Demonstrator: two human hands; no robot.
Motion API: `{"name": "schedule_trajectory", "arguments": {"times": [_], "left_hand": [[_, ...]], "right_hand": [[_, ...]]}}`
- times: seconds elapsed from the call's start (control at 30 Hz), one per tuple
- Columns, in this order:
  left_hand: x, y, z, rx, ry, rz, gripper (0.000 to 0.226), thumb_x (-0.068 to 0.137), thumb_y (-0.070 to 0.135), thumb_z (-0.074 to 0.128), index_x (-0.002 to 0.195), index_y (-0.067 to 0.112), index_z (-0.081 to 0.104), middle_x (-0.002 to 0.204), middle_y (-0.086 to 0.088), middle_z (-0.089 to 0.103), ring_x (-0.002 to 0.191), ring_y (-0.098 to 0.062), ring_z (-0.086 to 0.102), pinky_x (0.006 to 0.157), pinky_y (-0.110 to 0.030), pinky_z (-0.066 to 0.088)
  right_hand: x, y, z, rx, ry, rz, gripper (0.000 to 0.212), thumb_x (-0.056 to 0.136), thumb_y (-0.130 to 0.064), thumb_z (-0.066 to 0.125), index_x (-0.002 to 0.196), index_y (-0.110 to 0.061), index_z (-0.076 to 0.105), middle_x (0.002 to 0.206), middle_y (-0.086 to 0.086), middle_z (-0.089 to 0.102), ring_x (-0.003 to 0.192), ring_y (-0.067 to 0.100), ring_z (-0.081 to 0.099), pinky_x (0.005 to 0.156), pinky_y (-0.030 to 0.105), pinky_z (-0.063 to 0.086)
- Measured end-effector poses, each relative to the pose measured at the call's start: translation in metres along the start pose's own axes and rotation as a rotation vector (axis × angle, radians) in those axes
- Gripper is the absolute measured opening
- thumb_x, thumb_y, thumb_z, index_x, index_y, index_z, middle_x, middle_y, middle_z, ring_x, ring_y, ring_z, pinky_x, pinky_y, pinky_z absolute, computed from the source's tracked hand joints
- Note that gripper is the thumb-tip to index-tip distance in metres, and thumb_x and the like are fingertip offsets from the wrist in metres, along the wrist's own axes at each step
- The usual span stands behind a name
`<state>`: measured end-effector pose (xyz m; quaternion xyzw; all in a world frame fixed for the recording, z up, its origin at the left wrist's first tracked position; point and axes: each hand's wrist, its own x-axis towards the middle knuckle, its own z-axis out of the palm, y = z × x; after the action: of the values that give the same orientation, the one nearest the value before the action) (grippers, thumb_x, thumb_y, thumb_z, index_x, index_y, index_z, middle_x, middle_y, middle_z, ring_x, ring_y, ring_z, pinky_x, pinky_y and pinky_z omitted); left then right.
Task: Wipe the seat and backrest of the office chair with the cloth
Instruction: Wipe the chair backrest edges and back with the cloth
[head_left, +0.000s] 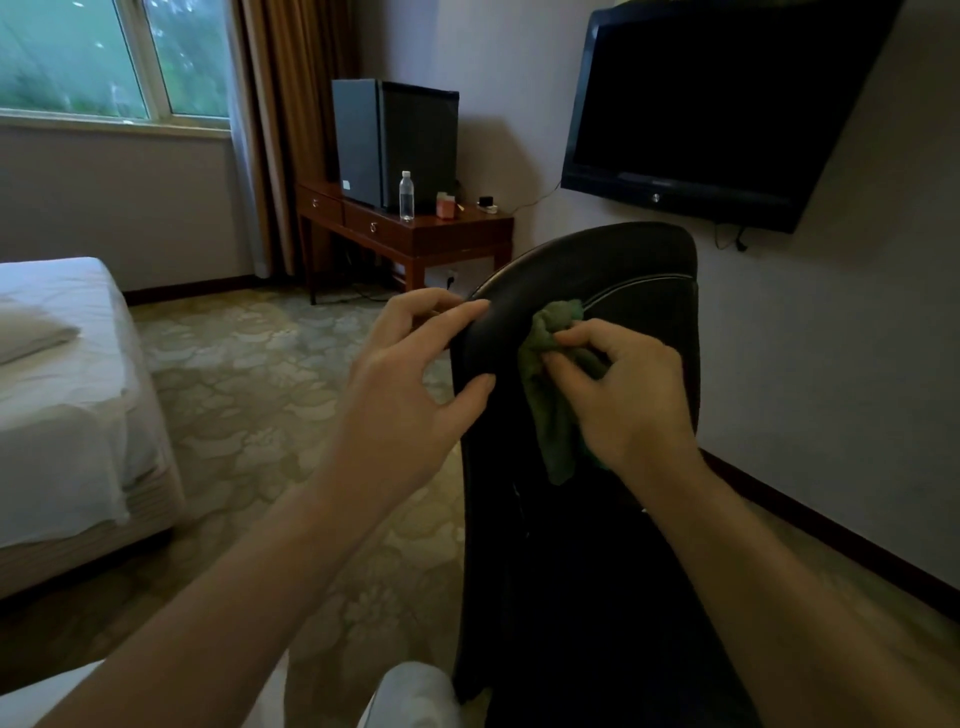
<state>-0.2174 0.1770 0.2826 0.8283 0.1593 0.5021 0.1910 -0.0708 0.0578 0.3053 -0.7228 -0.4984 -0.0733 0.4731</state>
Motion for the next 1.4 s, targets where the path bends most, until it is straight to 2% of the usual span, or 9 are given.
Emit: {"name": "schedule_trajectory", "arguments": {"times": [0.3, 0.43, 0.53, 0.67, 0.8, 0.97, 1.13, 1.33, 1.4], "left_hand": [[-0.003, 0.000, 0.010, -0.037, 0.027, -0.021, 0.049, 0.071, 0.026, 0.088, 0.113, 0.024, 0.064, 0.122, 0.011, 0.047, 0.119, 0.000, 0.046, 0.097, -0.008, 0.038], [0.000, -0.001, 0.017, -0.004, -0.041, -0.026, 0.050, 0.070, 0.028, 0.089, 0.105, 0.029, 0.053, 0.127, 0.010, 0.038, 0.130, -0.009, 0.041, 0.109, -0.029, 0.039], [-0.001, 0.004, 0.024, 0.058, -0.050, -0.030, 0.050, 0.072, 0.031, 0.087, 0.107, 0.030, 0.051, 0.134, 0.010, 0.029, 0.128, -0.015, 0.039, 0.108, -0.040, 0.044], [-0.004, 0.011, 0.030, 0.089, -0.007, -0.021, 0.046, 0.075, 0.027, 0.082, 0.109, 0.029, 0.051, 0.134, 0.009, 0.027, 0.123, -0.015, 0.035, 0.103, -0.048, 0.047], [-0.004, 0.010, 0.033, 0.063, 0.012, -0.035, 0.045, 0.075, 0.023, 0.081, 0.109, 0.027, 0.052, 0.134, 0.011, 0.026, 0.126, -0.018, 0.036, 0.101, -0.049, 0.049], [-0.005, 0.011, 0.035, 0.081, 0.022, -0.023, 0.044, 0.076, 0.023, 0.081, 0.108, 0.028, 0.051, 0.137, 0.007, 0.027, 0.126, -0.018, 0.036, 0.101, -0.049, 0.049], [-0.006, 0.005, 0.037, 0.149, 0.040, 0.013, 0.045, 0.075, 0.026, 0.082, 0.110, 0.025, 0.054, 0.138, 0.000, 0.030, 0.126, -0.018, 0.036, 0.101, -0.048, 0.048], [-0.011, -0.002, 0.042, 0.214, 0.072, 0.191, 0.037, 0.081, 0.022, 0.078, 0.115, 0.019, 0.064, 0.144, -0.010, 0.039, 0.138, -0.031, 0.036, 0.111, -0.048, 0.040], [-0.015, -0.003, 0.042, 0.138, 0.085, 0.193, 0.044, 0.082, 0.019, 0.078, 0.124, 0.019, 0.061, 0.147, -0.009, 0.034, 0.141, -0.022, 0.035, 0.112, -0.040, 0.041]], "right_hand": [[0.017, 0.005, 0.002, -0.010, 0.002, 0.078, 0.019, 0.093, -0.018, 0.065, 0.085, -0.035, 0.063, 0.084, -0.019, 0.063, 0.083, -0.012, 0.059, 0.073, 0.010, 0.047], [0.038, 0.011, -0.003, -0.046, 0.082, 0.144, 0.021, 0.094, -0.019, 0.065, 0.082, -0.036, 0.061, 0.082, -0.018, 0.062, 0.075, -0.005, 0.061, 0.069, 0.011, 0.048], [0.034, 0.011, -0.003, -0.064, 0.076, 0.147, 0.012, 0.095, -0.019, 0.064, 0.091, -0.030, 0.065, 0.082, -0.021, 0.059, 0.074, -0.012, 0.057, 0.062, 0.003, 0.043], [0.018, 0.017, 0.003, -0.111, 0.072, 0.057, 0.011, 0.093, -0.019, 0.066, 0.100, -0.027, 0.070, 0.085, -0.024, 0.058, 0.081, -0.012, 0.058, 0.074, 0.009, 0.048], [0.022, 0.018, 0.002, -0.165, 0.039, 0.027, 0.012, 0.093, -0.019, 0.066, 0.104, -0.021, 0.072, 0.087, -0.019, 0.059, 0.081, -0.005, 0.057, 0.080, 0.016, 0.050], [0.045, 0.031, -0.009, -0.127, 0.029, 0.073, 0.016, 0.094, -0.017, 0.064, 0.089, -0.032, 0.062, 0.083, -0.022, 0.058, 0.075, -0.018, 0.056, 0.062, -0.003, 0.039], [0.057, 0.042, -0.012, -0.131, 0.106, 0.152, 0.012, 0.095, -0.017, 0.063, 0.090, -0.028, 0.063, 0.081, -0.022, 0.054, 0.069, -0.008, 0.053, 0.056, -0.005, 0.036], [0.024, 0.040, -0.003, -0.065, 0.091, 0.052, 0.014, 0.094, -0.019, 0.064, 0.098, -0.033, 0.063, 0.089, -0.025, 0.058, 0.085, -0.022, 0.053, 0.070, 0.000, 0.041], [0.017, 0.038, 0.001, -0.043, 0.077, 0.028, 0.017, 0.094, -0.019, 0.064, 0.098, -0.035, 0.062, 0.091, -0.026, 0.058, 0.090, -0.020, 0.054, 0.075, 0.004, 0.043]]}}
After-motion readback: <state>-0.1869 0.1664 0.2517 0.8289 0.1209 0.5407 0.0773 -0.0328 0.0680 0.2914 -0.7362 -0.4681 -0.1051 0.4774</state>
